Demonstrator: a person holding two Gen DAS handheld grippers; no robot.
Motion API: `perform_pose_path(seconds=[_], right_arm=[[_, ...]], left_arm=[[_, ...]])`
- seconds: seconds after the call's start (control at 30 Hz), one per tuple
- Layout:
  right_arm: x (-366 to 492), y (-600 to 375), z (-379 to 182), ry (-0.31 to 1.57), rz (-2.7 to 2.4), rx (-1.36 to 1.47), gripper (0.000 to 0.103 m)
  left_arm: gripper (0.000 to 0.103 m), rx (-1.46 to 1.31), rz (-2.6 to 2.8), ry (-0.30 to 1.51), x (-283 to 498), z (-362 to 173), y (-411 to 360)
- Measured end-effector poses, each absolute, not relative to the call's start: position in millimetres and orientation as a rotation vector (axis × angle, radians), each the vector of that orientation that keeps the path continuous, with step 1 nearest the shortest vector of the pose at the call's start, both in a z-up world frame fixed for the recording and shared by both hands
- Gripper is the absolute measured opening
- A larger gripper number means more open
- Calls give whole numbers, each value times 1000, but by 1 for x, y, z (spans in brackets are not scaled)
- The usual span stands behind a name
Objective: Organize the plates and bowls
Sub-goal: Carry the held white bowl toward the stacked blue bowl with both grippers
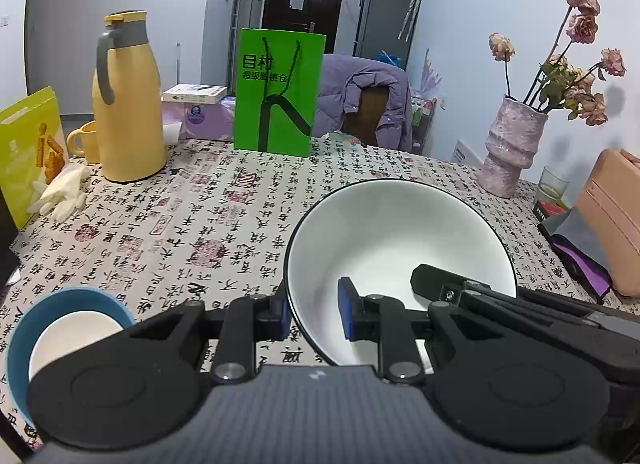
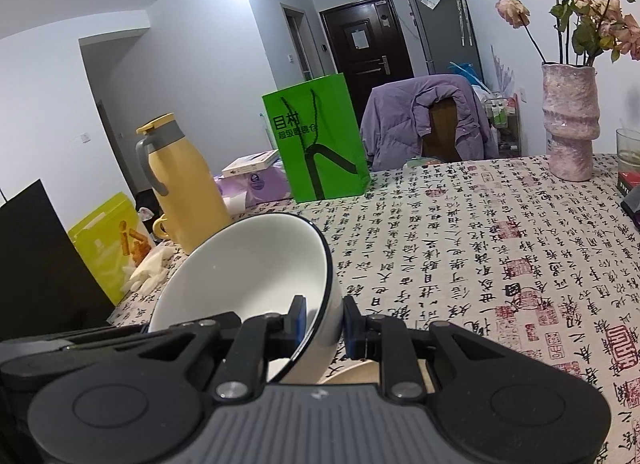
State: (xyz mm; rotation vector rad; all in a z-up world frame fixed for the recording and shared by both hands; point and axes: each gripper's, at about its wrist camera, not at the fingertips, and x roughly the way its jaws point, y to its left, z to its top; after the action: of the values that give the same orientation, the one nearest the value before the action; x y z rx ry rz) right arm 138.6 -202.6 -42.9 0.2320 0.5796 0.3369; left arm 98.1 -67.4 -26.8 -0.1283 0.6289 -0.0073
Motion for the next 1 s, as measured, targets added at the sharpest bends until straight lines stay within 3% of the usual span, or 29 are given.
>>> perform_pose_path(seconds=[1.0], right_arm=[[109,-148,-35,563,392,200,20]], left_arm=[[22,-163,42,593,57,-22,-15]])
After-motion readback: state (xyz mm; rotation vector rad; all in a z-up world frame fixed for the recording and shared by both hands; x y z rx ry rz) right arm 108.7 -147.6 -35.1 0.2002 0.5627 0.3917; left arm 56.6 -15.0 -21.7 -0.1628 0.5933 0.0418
